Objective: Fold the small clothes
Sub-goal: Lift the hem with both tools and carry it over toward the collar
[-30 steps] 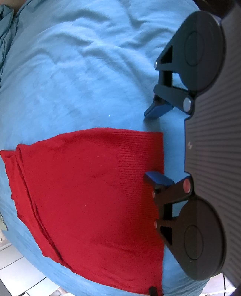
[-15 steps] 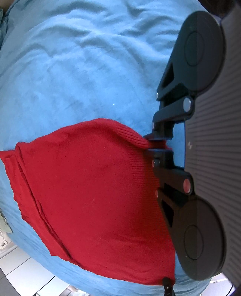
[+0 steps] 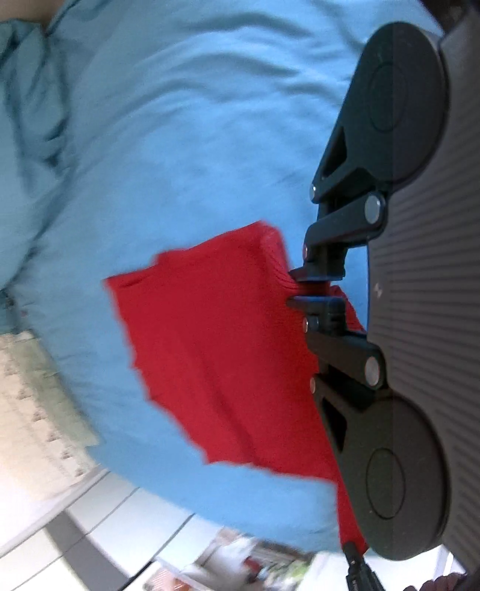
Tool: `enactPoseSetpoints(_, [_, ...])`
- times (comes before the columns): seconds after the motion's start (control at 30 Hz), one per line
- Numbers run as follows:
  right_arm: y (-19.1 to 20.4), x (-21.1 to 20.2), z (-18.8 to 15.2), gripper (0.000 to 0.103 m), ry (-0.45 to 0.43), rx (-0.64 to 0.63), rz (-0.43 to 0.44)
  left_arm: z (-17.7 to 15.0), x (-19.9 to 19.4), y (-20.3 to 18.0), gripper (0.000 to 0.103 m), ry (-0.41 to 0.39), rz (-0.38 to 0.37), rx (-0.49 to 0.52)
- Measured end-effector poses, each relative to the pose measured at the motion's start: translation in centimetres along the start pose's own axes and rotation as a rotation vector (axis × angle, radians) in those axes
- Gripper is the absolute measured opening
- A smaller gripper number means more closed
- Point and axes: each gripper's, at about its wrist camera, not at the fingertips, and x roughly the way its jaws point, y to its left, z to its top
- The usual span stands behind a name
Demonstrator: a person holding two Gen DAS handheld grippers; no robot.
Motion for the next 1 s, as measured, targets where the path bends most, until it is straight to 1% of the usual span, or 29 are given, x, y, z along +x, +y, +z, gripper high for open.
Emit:
enactPoseSetpoints(0.1, [2.4, -0.1, 4.7, 0.022, -0.055, 0.007, 0.020, 5.0, 1.4, -1.2, 0.004, -0.060, -0.020, 0.003])
enactPoseSetpoints(0.17, [3.5, 0.7, 7.7, 0.022, -0.084, 0.022, 0.042, 8.3, 3.0, -2.1, 0.004, -0.104, -0.026, 0.013])
enactPoseSetpoints(0.23, [4.7, 2.4, 11.1, 0.022, -0.112, 0.040, 0.062, 11.6, 5.4, -2.7, 0.004, -0.140, -0.042, 0.003])
enactPoseSetpoints(0.3, [5.6, 5.1, 14.3, 0.022, -0.130, 0.063, 0.072, 14.0, 8.3, -3.4, 0.004, -0.157, -0.050, 0.002])
enactPoseSetpoints(0.37, [5.8, 8.5, 17.3, 0.022, -0.146, 0.083, 0.087, 16.1, 12.3, -4.4, 0.004, -0.184, -0.041, 0.010])
enactPoseSetpoints(0.5, [5.4, 17.3, 21.7, 0.022, -0.169, 0.095, 0.085, 18.2, 20.2, -5.2, 0.004, -0.218, -0.019, -0.009])
enactPoseSetpoints(0.57, [4.7, 22.3, 22.6, 0.022, -0.164, 0.102, 0.090, 18.4, 24.6, -5.6, 0.004, -0.232, 0.010, -0.018])
enactPoseSetpoints(0.6, [4.3, 24.3, 22.8, 0.022, -0.161, 0.100, 0.090, 18.3, 26.5, -5.6, 0.004, -0.227, 0.021, -0.026])
enactPoseSetpoints(0.63, [3.9, 26.7, 22.8, 0.022, -0.155, 0.103, 0.086, 18.1, 28.2, -5.7, 0.004, -0.217, 0.035, -0.030])
enactPoseSetpoints(0.7, [2.7, 29.8, 22.3, 0.022, -0.148, 0.111, 0.086, 17.6, 30.6, -5.5, 0.003, -0.203, 0.057, -0.043])
enactPoseSetpoints(0.77, [1.7, 31.3, 22.1, 0.022, -0.156, 0.122, 0.086, 17.6, 31.7, -5.1, 0.003, -0.206, 0.068, -0.058])
enactPoseSetpoints(0.83, [1.1, 32.1, 22.5, 0.022, -0.168, 0.136, 0.103, 17.8, 32.1, -4.9, 0.003, -0.218, 0.077, -0.059])
enactPoseSetpoints(0.93, [0.9, 32.7, 23.1, 0.022, -0.167, 0.108, 0.118, 18.8, 32.8, -5.2, 0.004, -0.206, 0.090, -0.043])
enactPoseSetpoints(0.97, [1.1, 33.0, 23.3, 0.023, -0.160, 0.086, 0.115, 18.8, 32.7, -5.4, 0.006, -0.198, 0.101, -0.030])
enactPoseSetpoints(1.0, [1.4, 33.1, 23.4, 0.028, -0.157, 0.059, 0.101, 19.0, 32.5, -5.4, 0.014, -0.198, 0.115, -0.023])
